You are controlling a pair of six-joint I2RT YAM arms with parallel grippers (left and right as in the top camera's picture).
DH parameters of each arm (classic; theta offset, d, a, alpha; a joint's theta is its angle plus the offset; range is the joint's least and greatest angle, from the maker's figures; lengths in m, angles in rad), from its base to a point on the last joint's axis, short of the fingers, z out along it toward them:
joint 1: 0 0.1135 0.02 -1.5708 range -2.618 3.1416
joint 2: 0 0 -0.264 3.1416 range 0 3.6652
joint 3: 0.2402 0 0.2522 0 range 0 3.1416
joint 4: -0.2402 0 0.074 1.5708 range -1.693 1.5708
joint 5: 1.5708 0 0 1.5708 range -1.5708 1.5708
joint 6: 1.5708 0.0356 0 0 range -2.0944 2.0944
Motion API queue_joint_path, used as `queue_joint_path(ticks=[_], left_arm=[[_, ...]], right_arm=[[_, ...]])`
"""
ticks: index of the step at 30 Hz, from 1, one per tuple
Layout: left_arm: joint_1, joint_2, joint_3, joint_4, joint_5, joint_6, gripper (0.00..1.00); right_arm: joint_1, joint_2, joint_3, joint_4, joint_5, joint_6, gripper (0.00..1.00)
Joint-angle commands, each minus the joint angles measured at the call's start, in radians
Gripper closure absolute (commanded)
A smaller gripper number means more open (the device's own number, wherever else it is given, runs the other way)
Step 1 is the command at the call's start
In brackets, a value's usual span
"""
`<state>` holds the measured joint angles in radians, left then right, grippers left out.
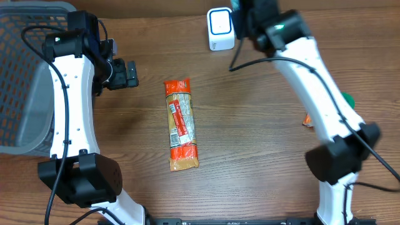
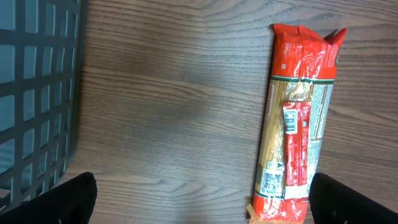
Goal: Scan the item barcode
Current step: 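Lift the teal item and carry it to the white scanner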
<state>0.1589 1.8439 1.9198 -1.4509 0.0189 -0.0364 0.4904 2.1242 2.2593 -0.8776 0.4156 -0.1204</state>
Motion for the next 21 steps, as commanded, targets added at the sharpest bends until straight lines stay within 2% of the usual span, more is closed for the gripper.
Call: queue_joint_path(ticks=[1,7,15,18,21], left_arm=[[-0.002,-0.025,0.018,0.0,0.004,0.014,0.01],[-0.002,-0.025,0.018,0.0,0.004,0.015,0.0],[-0.002,-0.025,0.018,0.0,0.004,0.014,0.0],[-0.002,-0.025,0.018,0.0,0.004,0.015,0.0],[-0.002,-0.025,0.018,0.0,0.004,0.014,0.0]], right_arm=[[0.044,0.071,0.019,0.106,0.25,-0.099,0.96],[0.101,0.226,0.019,0.459,0.475,-0.288,0.96],[0.126,0.428,0.019,0.969,0.609,-0.671,0.96],[0.122,0.487,0.019,1.126,0.639,-0.735,0.96],[0.116,0.525,0.019,1.186,0.627,-0.741,0.96]])
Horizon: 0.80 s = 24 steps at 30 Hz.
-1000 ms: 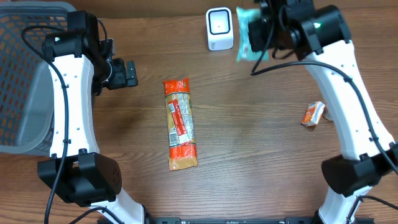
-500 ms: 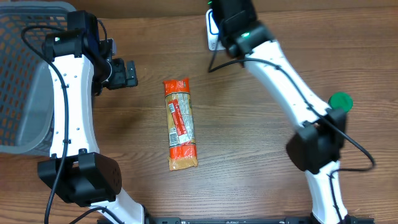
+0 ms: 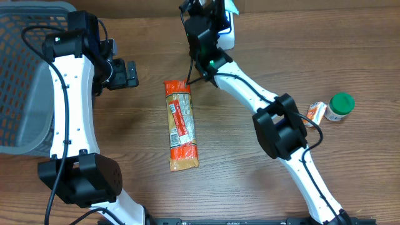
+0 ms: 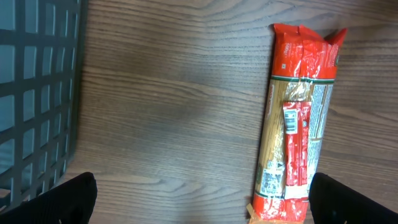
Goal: Scan the item barcode
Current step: 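Lift the teal item and carry it to the white scanner, then hold the teal item under the scanner with the right gripper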
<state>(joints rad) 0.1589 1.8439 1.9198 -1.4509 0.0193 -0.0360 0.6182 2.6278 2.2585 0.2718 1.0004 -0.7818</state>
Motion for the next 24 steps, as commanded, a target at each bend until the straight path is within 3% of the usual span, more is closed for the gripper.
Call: queue_joint_path(ticks=[1,8,12,24], left_arm=[[-0.002,-0.025,0.018,0.0,0.004,0.014,0.01],[-0.002,-0.025,0.018,0.0,0.004,0.014,0.0],[-0.002,-0.025,0.018,0.0,0.004,0.014,0.0],[-0.002,-0.025,0.018,0.0,0.004,0.014,0.0]], right_arm=[[-0.012,0.033,0.02,0.061,0.044,-0.08,0.96],[-0.011,0.067,0.02,0.175,0.026,-0.042,0.96],[-0.011,0.068,0.02,0.112,0.012,0.145,0.96],[-0.011,0.068,0.019,-0.019,0.009,0.396,0.96]])
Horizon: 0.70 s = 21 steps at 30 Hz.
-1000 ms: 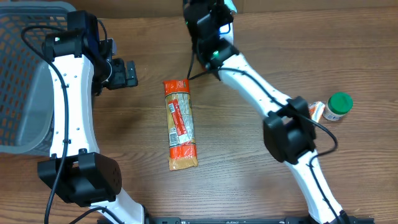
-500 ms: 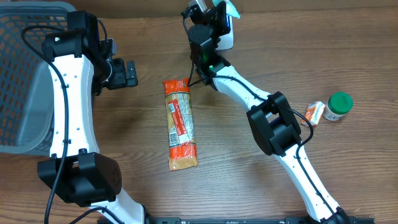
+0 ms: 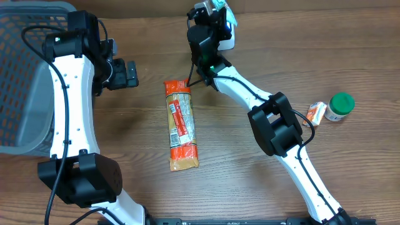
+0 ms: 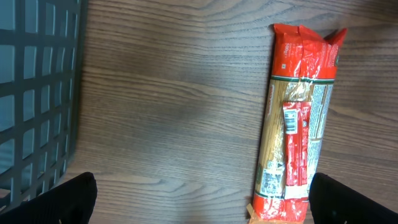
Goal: Scan the item barcode
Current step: 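Hold the teal item under the scanner with the right gripper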
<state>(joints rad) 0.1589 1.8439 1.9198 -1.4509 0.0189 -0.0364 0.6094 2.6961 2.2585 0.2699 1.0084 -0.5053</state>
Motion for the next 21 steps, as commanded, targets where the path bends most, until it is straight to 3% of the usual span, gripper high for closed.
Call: queue_joint_path(ticks=[1,11,16,18,21], left_arm=[[-0.002,-0.025,0.018,0.0,0.004,0.014,0.0],[-0.002,-0.025,0.018,0.0,0.004,0.014,0.0],[-0.002,-0.025,0.018,0.0,0.004,0.014,0.0],[-0.002,-0.025,0.018,0.0,0.004,0.014,0.0],[-0.002,-0.025,0.018,0.0,0.004,0.014,0.0]], right_arm=[[-0.003,-0.001,0.019,-0.039,0.001,0.142,0.96],[-0.003,-0.001,0.019,-0.136,-0.028,0.184,0.96],[-0.004,-0.001,0.019,-0.243,-0.074,0.298,0.96],[-0.007,-0.001,0.02,-0.221,-0.023,0.297,0.96],[-0.008,-0.003,0.026,-0.049,0.122,0.246,0.96]])
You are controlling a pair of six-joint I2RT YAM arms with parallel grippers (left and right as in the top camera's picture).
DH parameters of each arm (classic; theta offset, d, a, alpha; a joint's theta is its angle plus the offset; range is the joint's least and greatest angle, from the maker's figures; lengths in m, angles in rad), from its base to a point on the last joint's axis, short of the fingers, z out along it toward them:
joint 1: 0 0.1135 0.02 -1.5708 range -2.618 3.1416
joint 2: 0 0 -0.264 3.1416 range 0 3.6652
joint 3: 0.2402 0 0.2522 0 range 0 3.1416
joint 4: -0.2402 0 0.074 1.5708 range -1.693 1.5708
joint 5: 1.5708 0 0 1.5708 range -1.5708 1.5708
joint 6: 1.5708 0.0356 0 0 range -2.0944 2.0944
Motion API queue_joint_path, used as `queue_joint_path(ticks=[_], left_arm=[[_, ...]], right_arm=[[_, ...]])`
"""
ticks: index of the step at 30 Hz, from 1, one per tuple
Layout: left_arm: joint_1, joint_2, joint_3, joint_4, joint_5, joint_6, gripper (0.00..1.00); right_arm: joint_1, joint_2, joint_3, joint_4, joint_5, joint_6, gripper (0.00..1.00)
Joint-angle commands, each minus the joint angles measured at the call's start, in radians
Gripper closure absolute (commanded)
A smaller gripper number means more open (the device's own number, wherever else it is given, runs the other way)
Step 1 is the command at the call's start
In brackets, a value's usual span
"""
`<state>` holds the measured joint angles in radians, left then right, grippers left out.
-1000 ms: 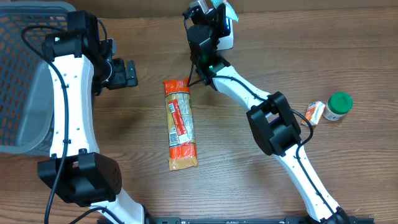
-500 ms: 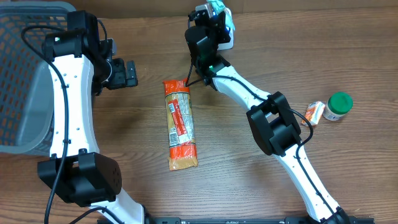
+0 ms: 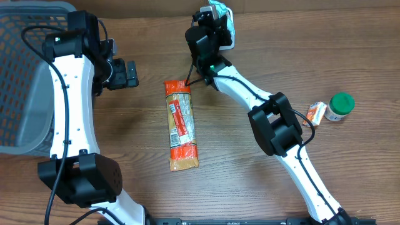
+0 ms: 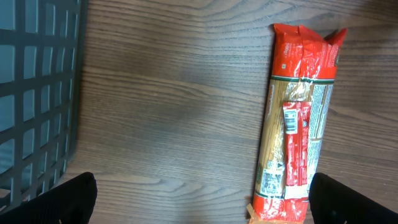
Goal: Scan the item barcode
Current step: 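Hold the teal item under the scanner with the right gripper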
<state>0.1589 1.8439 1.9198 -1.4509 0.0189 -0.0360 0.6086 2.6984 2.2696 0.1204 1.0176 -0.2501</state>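
A long orange pasta packet [image 3: 181, 124] lies flat on the wooden table, and its barcode label [image 4: 270, 181] faces up near the lower end. The white scanner [image 3: 225, 22] with a blue face is tilted at the table's far edge. My right gripper [image 3: 215, 20] is shut on it, with the wrist hiding most of the fingers. To the left of the packet's top end my left gripper [image 3: 128, 74] hangs open above bare wood. In the left wrist view its dark fingertips [image 4: 74, 198] sit at the bottom corners, with the packet [image 4: 298, 124] beside the right one.
A grey mesh basket [image 3: 25, 75] fills the left side and shows again in the left wrist view [image 4: 37, 93]. A green-lidded jar [image 3: 341, 106] and a small orange-and-white packet [image 3: 315, 112] stand at the right edge.
The scanner sits a little farther back and more tilted in my right gripper. The left arm and the pasta packet have not moved.
At first my right arm reached past the scanner, which stood upright at the far edge. Then the arm was folded back with its gripper at the scanner. It stayed there, and now the scanner is tilted in its grip. The left gripper stayed open throughout.
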Motion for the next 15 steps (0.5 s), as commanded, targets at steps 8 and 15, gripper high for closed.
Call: queue_joint_path(ticks=[8,15], left_arm=[[-0.002,-0.025,0.018,0.0,0.004,0.014,0.0],[-0.002,-0.025,0.018,0.0,0.004,0.014,0.0]], right_arm=[[-0.004,-0.028,0.023,0.783,0.186,-0.577,0.97],[0.026,-0.083,0.023,0.535,0.314,-0.615,0.97]])
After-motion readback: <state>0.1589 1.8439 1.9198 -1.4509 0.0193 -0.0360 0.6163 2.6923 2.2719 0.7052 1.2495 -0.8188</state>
